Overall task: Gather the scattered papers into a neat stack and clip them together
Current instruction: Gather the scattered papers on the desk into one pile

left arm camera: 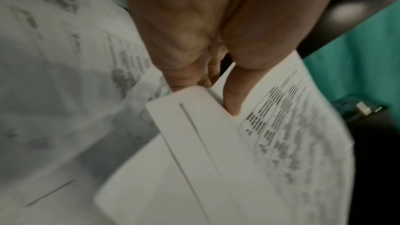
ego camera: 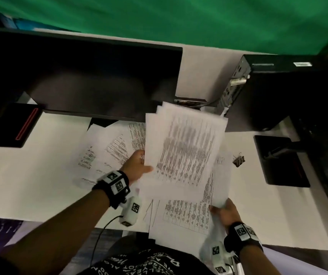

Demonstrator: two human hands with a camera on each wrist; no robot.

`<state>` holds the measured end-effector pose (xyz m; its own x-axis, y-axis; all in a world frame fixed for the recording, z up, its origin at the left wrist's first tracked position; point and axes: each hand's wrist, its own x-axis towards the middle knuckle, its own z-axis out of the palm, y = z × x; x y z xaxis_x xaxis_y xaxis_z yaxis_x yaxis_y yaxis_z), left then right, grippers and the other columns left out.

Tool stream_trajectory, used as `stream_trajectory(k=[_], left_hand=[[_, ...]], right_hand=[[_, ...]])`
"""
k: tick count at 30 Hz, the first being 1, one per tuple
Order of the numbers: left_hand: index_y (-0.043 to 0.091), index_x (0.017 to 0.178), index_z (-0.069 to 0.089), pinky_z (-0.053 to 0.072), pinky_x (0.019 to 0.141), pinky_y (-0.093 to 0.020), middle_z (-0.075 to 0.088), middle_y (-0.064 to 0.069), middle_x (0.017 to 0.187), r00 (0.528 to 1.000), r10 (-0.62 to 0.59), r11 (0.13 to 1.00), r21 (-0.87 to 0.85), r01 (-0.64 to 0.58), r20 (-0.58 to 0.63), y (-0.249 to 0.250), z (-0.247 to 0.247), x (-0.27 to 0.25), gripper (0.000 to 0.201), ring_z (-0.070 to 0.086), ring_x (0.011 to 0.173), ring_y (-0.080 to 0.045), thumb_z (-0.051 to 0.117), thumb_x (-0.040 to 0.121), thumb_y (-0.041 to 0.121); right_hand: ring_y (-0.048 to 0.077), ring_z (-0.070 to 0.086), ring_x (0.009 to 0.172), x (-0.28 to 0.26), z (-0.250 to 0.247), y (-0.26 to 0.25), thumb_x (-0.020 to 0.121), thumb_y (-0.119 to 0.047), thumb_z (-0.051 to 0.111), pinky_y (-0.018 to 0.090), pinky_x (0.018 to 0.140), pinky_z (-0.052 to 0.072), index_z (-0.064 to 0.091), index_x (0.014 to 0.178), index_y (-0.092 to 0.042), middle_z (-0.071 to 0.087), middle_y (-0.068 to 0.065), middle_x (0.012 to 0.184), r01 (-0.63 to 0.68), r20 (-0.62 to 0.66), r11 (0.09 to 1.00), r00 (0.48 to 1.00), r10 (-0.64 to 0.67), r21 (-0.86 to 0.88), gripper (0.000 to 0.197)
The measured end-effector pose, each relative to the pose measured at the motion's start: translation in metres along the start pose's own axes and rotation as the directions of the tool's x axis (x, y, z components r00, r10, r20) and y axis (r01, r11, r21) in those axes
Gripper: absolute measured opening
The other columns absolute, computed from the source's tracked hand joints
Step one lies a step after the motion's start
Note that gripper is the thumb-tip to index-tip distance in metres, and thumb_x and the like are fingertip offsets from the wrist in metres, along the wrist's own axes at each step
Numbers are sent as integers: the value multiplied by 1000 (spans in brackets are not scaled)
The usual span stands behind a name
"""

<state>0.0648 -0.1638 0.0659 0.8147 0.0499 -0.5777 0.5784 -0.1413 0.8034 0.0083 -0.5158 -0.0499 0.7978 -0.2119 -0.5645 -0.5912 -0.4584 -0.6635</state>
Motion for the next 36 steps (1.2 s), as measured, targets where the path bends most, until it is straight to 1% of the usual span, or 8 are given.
stream_trajectory(k=[5, 9, 12, 15, 19, 23, 31, 36], left_hand=[[28, 146, 29, 49, 93, -33, 55, -10, 132, 995, -47, 896, 437, 80, -84, -46, 30, 10, 74, 56, 116, -29, 57, 85, -2], [16, 153, 15, 34, 111, -32, 34, -11, 151, 999, -22, 798, 602, 41, -38, -56, 61, 6, 79, 37, 137, -28, 56, 87, 3], [17, 150, 25, 40, 106, -30, 34, -11, 147, 999, -46, 782, 622, 29, 11, -63, 72, 3, 71, 44, 130, -25, 57, 87, 10], [17, 132, 49, 48, 97, -31, 39, -10, 137, 992, 37, 795, 605, 43, -119, -58, 59, 2, 45, 52, 116, -24, 61, 89, 21], [11, 148, 26, 38, 106, -48, 23, -19, 150, 823, -137, 835, 383, 395, -551, -38, 4, 15, 83, 31, 136, -37, 65, 84, 47], [6, 151, 15, 27, 111, -57, 15, -20, 154, 650, -450, 756, 127, 642, -612, -28, -47, 33, 116, 21, 140, -43, 54, 71, 80], [12, 153, -9, 14, 115, -57, -14, -20, 158, 669, -463, 696, 229, 681, -582, -23, -38, 67, 130, -3, 147, -40, 66, 66, 74], [14, 147, 18, 32, 109, -50, 16, -18, 149, 715, -321, 731, 317, 604, -622, -17, -23, 82, 100, 24, 134, -36, 74, 71, 47]], right_hand=[[30, 66, 99, -13, -2, -15, 77, -18, 69, 48, 96, 52, 61, 121, -7, 71, 14, 114, -89, 68, 983, 995, 79, 161, 47], [23, 53, 114, -26, -5, -29, 97, -26, 60, 32, 101, 35, 49, 132, -13, 55, 0, 121, -102, 29, 936, 995, 98, 338, 39], [27, 65, 99, -24, -1, -23, 83, -45, 73, 38, 94, 50, 59, 124, -13, 69, 4, 112, -66, -1, 994, 998, 66, 91, 54], [30, 66, 91, -15, 2, -13, 83, -34, 73, 37, 83, 53, 58, 120, -8, 71, 10, 106, -68, -26, 997, 997, 67, -32, 47], [29, 68, 90, -11, 3, -12, 81, -36, 74, 43, 85, 57, 60, 117, -11, 72, 9, 103, -63, -13, 997, 998, 62, -47, 47], [29, 68, 90, -12, 2, -13, 82, -34, 74, 41, 84, 56, 59, 118, -10, 72, 9, 105, -62, -13, 997, 998, 62, -39, 45], [30, 67, 92, -16, 1, -17, 86, -29, 73, 34, 81, 50, 56, 114, -11, 70, 10, 103, -82, -10, 996, 997, 82, -17, 37], [31, 68, 90, -9, 0, -9, 82, -21, 78, 42, 85, 55, 59, 114, -4, 72, 14, 102, -84, 7, 996, 996, 84, 24, 41]])
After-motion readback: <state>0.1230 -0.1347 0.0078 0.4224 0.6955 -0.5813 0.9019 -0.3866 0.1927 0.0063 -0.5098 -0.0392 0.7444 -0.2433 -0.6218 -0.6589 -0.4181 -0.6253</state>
